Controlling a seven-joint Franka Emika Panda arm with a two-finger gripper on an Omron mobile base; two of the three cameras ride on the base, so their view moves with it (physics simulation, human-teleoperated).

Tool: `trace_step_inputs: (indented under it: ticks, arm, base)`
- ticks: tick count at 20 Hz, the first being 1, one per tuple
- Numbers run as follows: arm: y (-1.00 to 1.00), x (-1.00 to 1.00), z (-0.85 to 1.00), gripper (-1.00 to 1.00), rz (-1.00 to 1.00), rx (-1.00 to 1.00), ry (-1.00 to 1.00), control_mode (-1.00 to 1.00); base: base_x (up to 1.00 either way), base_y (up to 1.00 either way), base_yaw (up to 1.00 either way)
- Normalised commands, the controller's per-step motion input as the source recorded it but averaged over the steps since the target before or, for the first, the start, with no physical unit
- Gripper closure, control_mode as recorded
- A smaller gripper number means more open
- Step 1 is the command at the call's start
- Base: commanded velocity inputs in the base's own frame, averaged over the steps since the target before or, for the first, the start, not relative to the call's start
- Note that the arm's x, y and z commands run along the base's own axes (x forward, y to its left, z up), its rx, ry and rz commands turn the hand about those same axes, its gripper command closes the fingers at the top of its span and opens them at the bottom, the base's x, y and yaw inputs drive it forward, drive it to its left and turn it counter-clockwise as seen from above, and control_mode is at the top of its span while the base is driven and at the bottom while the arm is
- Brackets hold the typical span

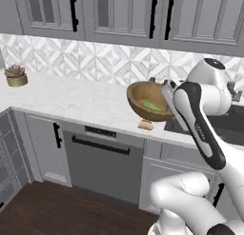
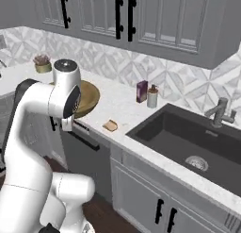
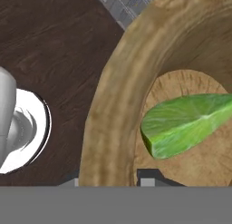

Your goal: Pick the lemon wedge from the sink and place it in the bowl. Then pick the bowl and place it in the microwave. Then close the microwave door and press the start button.

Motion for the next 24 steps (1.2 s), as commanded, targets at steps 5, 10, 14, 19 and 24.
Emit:
trace_step_inputs:
  ticks: [5,10,14,19,24]
  arm:
    - [0.00,0.00,0.00,1.00,0.00,0.00,0.00,1.00]
    - [0.00,0.00,0.00,1.00,0.00,0.00,0.00,1.00]
    - [0.00,0.00,0.00,1.00,0.00,0.00,0.00,1.00]
    - [0.00,0.00,0.00,1.00,0.00,0.00,0.00,1.00]
    - [0.00,0.00,0.00,1.00,0.00,0.00,0.00,1.00]
  base:
    - [-0.01,0.22,0.82]
    - [0.00,0.23,0.84]
    - [0.00,0.23,0.86]
    - [0.00,0.19,0.89]
    - [0.00,0.12,0.90]
